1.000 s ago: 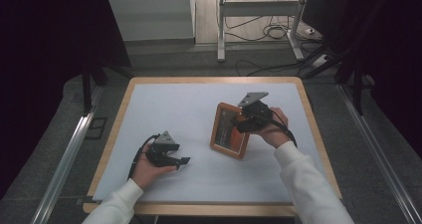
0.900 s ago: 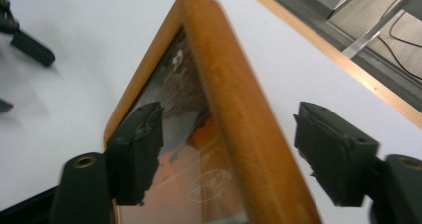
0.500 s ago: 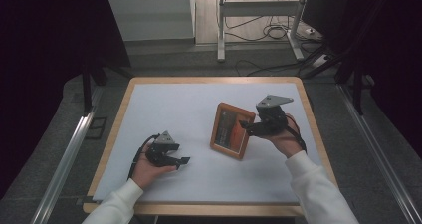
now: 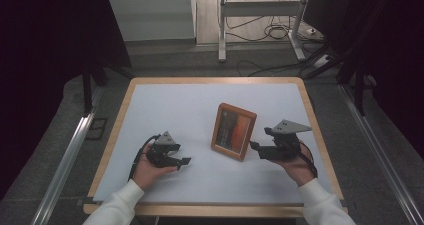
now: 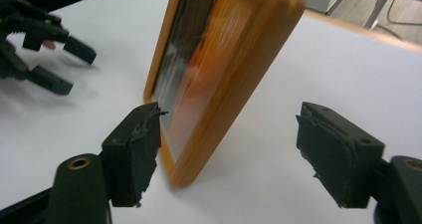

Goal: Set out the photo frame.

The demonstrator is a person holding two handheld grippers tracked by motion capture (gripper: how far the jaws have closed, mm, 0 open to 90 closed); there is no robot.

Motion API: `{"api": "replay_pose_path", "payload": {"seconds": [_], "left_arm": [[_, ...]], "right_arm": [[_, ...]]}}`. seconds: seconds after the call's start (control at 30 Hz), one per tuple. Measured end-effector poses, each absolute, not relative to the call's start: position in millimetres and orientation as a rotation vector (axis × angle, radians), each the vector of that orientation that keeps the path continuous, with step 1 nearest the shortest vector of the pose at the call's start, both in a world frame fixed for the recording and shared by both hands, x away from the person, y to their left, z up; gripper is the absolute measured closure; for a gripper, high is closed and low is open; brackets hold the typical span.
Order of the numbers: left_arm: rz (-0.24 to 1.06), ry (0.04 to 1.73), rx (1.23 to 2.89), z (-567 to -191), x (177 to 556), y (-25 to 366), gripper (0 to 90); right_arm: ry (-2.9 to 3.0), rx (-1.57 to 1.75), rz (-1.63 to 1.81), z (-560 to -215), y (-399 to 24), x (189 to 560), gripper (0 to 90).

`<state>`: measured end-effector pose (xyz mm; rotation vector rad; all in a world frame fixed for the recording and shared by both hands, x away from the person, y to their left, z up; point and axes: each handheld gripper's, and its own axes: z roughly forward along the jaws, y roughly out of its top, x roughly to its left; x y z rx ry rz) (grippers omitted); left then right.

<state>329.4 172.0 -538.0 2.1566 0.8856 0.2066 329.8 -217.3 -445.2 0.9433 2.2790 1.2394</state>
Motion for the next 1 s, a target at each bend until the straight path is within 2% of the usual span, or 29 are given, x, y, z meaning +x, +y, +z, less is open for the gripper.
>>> {"api": "replay_pose_path", "payload": {"seconds": [0.17, 0.37, 0.43, 0.53, 0.8, 1.0], "left_arm": [[0.205, 0.886, 2.158, -538, 330, 171, 27.7], [0.207, 0.887, 2.159, -539, 329, 171, 27.7], [0.206, 0.886, 2.159, -539, 329, 170, 27.7], [0.206, 0.884, 2.16, -539, 329, 170, 27.7], [0.206, 0.885, 2.159, -539, 329, 171, 27.7], [0.203, 0.886, 2.159, -539, 329, 171, 27.7]], "right_arm": [[2.305, 0.914, 1.223, -457, -217, 319, 35.0], [2.387, 0.808, 1.22, -465, -204, 306, 69.7], [2.43, 0.76, 1.196, -470, -196, 305, 78.2], [2.481, 0.726, 1.181, -477, -186, 305, 86.3], [2.562, 0.695, 1.08, -500, -163, 316, 89.2], [2.585, 0.735, 1.001, -518, -165, 329, 89.4]]}}
